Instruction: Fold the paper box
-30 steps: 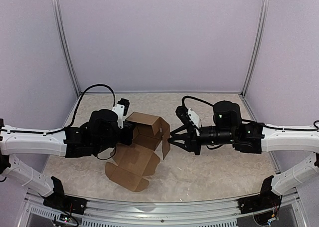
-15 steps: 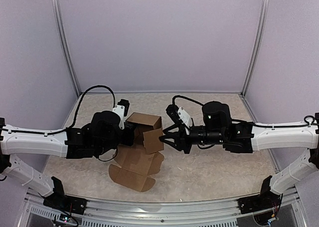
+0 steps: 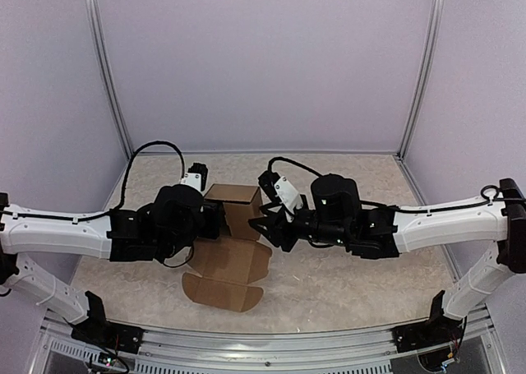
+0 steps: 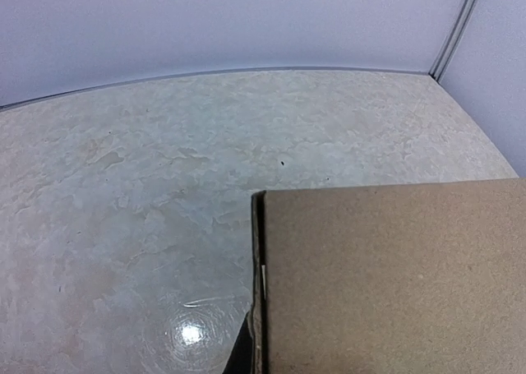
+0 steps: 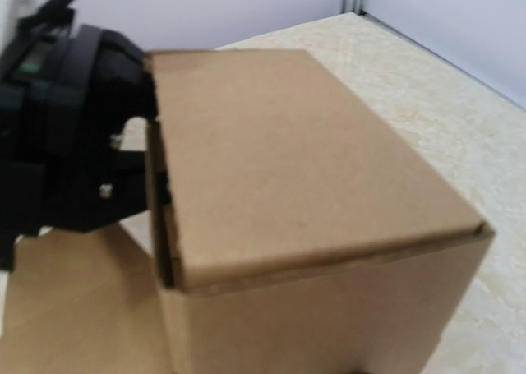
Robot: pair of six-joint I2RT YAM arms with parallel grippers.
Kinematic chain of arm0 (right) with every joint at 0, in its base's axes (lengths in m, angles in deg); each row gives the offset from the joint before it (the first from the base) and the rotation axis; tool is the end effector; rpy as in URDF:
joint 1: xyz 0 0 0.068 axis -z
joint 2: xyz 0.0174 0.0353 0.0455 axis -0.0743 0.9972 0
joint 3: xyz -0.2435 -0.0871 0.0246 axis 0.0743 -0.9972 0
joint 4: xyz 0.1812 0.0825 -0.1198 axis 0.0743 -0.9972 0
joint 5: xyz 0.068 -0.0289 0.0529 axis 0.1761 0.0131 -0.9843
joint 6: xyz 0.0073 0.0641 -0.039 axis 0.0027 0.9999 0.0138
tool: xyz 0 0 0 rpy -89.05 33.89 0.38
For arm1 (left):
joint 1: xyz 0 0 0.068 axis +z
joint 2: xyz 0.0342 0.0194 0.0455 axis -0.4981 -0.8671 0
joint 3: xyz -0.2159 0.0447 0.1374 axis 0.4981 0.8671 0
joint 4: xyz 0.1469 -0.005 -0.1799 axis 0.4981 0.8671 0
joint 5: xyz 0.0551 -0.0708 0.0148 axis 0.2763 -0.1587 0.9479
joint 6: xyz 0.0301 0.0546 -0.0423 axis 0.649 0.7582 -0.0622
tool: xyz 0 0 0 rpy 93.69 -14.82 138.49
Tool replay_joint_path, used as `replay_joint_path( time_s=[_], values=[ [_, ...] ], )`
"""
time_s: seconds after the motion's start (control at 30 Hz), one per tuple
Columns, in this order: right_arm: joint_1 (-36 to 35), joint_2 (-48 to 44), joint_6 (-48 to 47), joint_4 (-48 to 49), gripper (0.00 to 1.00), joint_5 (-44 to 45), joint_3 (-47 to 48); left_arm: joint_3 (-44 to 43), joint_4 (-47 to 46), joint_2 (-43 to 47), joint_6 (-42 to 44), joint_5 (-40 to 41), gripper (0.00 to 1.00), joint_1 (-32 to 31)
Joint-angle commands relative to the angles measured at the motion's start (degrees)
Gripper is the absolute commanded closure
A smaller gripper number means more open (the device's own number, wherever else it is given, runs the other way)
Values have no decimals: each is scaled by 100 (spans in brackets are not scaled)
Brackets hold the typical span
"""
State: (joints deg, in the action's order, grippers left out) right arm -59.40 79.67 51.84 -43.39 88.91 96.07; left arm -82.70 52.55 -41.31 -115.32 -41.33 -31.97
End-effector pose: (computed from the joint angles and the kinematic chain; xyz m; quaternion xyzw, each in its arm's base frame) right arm 0.1560 0.3067 0.2612 -0.3723 0.7112 0.3203 0.5030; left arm 0.1651 -0.2268 0.2442 0.0792 0.8311 -0.1427 0.5317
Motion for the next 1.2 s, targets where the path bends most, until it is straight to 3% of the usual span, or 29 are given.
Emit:
replay_joint_path(
  time_s=[0.0,0.2,0.5,0.83,1.07,1.17],
  values=[
    [-78,306,100,284,56,635,220,-320,310,-105,-277,321,100,-143],
    [-184,584,96,527,49,1305,324,-589,650,-328,-531,568,100,-263],
    [-434,1137,83,901,50,2333,605,-810,920,-511,-792,738,100,-371],
    [-673,1795,-64,1134,69,3223,1119,-919,974,-580,-1027,696,100,-433],
    [-851,2022,-196,1347,100,3543,1299,-937,1002,-577,-1062,671,100,-451],
    [-979,2068,-286,1486,100,3683,1324,-934,1008,-559,-1083,680,100,-460]
  ],
)
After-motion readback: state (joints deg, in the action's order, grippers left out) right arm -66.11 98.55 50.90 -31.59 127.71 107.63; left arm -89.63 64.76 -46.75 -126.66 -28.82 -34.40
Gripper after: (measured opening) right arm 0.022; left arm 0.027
